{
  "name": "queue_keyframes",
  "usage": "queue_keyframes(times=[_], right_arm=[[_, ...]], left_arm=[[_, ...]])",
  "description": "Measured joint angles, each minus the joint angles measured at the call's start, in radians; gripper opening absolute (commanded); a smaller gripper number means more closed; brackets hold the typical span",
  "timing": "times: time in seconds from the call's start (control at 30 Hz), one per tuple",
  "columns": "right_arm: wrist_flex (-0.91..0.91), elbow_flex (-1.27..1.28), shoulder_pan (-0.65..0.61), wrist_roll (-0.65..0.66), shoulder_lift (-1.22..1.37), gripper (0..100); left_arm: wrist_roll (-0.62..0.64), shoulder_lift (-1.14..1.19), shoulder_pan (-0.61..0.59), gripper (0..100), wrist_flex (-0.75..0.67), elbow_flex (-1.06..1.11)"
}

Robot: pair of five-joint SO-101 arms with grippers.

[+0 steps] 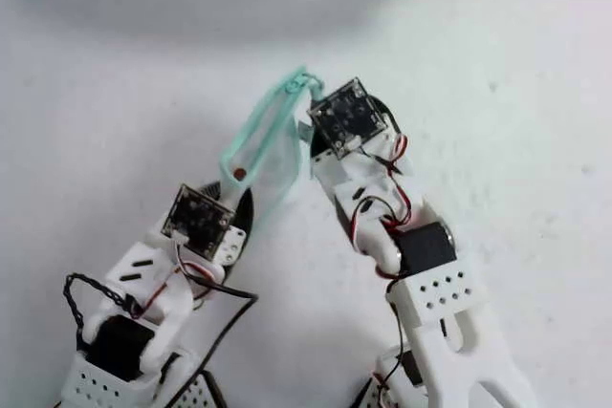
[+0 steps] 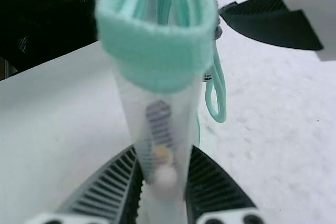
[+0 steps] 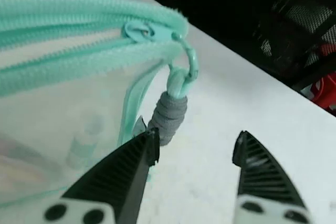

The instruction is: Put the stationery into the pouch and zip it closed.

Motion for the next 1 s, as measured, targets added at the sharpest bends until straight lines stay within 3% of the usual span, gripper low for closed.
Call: queue_keyframes(times=[0.23, 0.3, 0.43, 0.5, 0.8, 1.0], right_arm=[[-0.183, 0.002, -0.032, 0.0, 0.152, 19.6], [-0.21, 0.002, -0.035, 0.0, 0.184, 16.5], [-0.281, 0.003, -0.035, 0.0, 0.21, 0.6], [-0.308, 0.005, -0.021, 0.002, 0.21, 3.0], [-0.265, 0.009, -0.009, 0.006, 0.011, 1.9], [-0.137, -0.043, 0.011, 0.002, -0.098, 1.9]], left_arm=[[-0.038, -0.003, 0.046, 2, 0.025, -0.002], [-0.037, -0.003, 0.046, 2, 0.025, -0.002], [-0.037, -0.003, 0.046, 2, 0.021, -0.002], [-0.037, -0.003, 0.044, 2, 0.018, -0.002], [-0.037, -0.005, 0.046, 2, 0.015, -0.006], [-0.037, -0.003, 0.049, 2, 0.025, -0.002]])
